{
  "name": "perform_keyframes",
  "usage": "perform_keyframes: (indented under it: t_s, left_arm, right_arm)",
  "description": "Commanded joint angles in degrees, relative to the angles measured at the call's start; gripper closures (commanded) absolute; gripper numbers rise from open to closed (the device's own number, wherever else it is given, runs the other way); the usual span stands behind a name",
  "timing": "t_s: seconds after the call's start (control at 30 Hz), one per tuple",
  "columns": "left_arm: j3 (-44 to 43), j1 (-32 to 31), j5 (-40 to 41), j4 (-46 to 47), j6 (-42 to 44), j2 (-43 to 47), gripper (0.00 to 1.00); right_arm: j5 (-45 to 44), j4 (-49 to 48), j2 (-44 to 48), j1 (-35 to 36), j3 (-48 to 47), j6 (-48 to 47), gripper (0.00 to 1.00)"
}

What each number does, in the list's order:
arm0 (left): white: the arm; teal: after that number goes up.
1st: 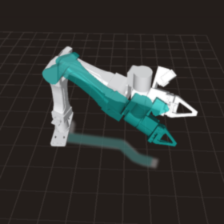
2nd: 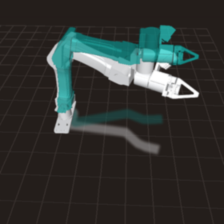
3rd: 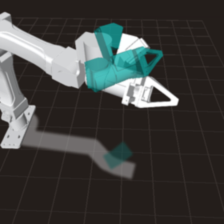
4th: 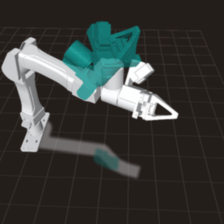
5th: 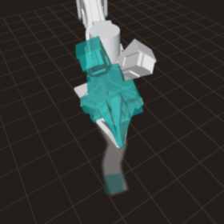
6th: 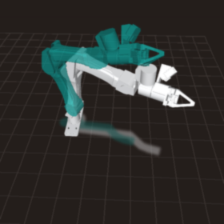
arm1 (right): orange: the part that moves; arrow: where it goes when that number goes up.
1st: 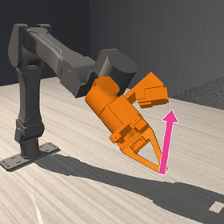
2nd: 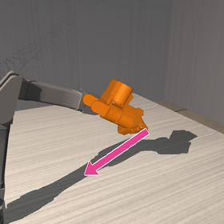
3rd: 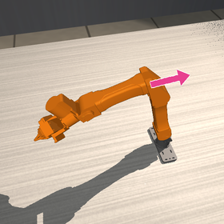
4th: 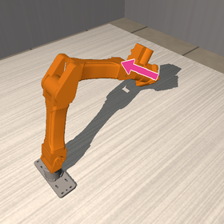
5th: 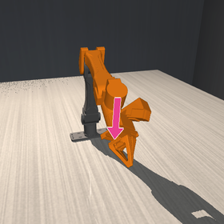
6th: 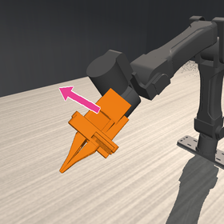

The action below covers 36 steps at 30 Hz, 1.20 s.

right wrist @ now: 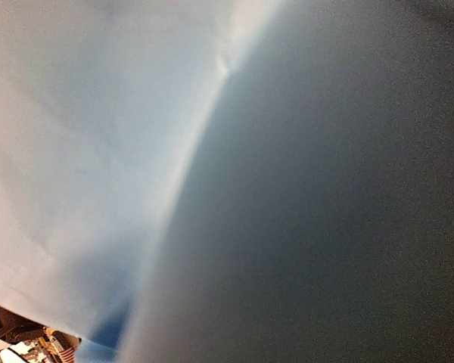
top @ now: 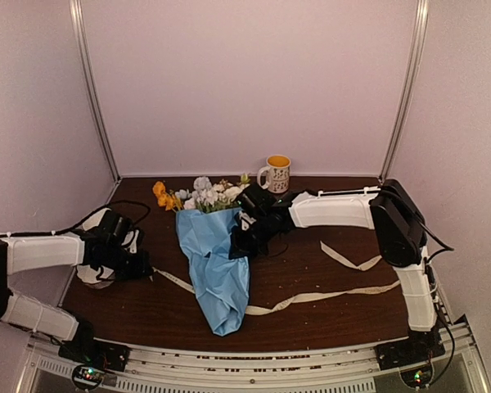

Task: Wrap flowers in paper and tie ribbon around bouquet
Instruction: Pick up the left side of the ribbon at the center of the board, then pick up the right side of the ribbon from the center of the board.

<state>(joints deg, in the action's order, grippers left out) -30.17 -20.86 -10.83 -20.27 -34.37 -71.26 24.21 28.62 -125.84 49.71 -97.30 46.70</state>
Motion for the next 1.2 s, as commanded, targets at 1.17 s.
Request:
perform_keyframes:
  t_s: [1.17]
  left_arm:
    - [-37.4,-15.2,-10.8,5.0,27.5,-4.0,1.0]
  right_arm:
    - [-1.4,-5.0,0.3,0.2,6.9,1.1,1.0]
